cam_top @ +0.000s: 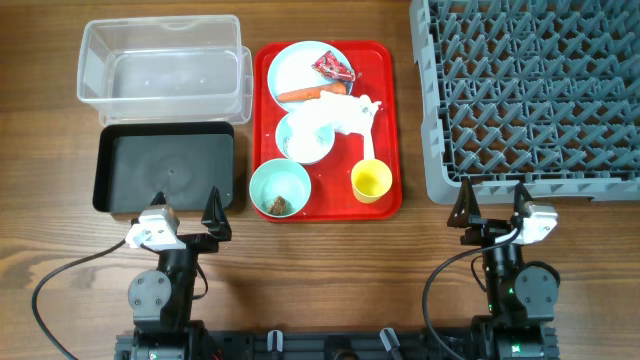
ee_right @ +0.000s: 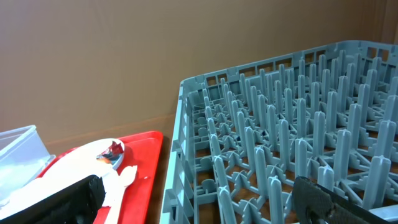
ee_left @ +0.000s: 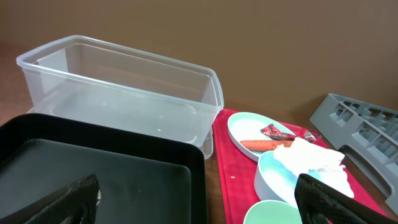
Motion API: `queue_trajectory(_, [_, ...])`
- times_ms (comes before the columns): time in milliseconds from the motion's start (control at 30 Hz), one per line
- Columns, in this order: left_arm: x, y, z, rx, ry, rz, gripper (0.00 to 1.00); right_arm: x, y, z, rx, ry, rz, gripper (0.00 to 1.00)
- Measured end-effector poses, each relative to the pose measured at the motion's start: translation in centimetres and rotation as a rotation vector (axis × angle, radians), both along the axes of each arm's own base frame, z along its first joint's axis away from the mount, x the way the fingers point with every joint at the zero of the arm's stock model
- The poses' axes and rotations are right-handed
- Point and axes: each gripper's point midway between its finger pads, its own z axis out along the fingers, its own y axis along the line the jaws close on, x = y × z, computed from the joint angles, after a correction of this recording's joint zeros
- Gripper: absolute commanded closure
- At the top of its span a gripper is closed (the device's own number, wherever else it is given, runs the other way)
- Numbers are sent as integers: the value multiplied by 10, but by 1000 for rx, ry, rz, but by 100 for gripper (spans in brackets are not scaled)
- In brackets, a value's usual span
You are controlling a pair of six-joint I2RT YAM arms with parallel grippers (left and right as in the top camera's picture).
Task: Sort waste into correct bins and load items into the dishwasher rack
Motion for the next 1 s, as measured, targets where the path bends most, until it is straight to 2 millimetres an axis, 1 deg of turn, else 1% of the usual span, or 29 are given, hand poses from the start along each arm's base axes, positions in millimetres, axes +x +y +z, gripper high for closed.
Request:
queue_trajectory(200, [0,0,0,0,-2,0,0,0,0,0,5,-1,0,0])
queue_trajectory(267, [0,-2,3,-1,-14,-11,0,0,0,2,31,-10,0,0])
queue_trajectory(433, [0,-10,8,-4,-32,-60,0,0,0,11,137,-47,2,0])
queue_trajectory(600, [-1,-19,18,-5,-72,-110,0,0,0,15,174,-63,5,0])
queue_trajectory(633, [-1,-21,21,-4,-85,-124,0,0,1,16,175,-66,10,0])
queue_trajectory(733, [-2,-28,32,-2,-131,-166,0,-1,6,26,177,-106,45,0])
queue_trajectory(767, [-4,-31,39,0,-161,-184,0,-1,7,28,176,-114,52,0])
queue_trajectory(833, [-6,-37,52,4,-217,-219,0,-3,13,42,173,-166,90,0])
queue_trajectory(900, [-11,-42,69,10,-290,-250,0,-7,20,59,160,-235,134,0])
queue_trajectory(1000, [-18,-47,91,0,-384,-279,0,-13,31,75,109,-301,199,0])
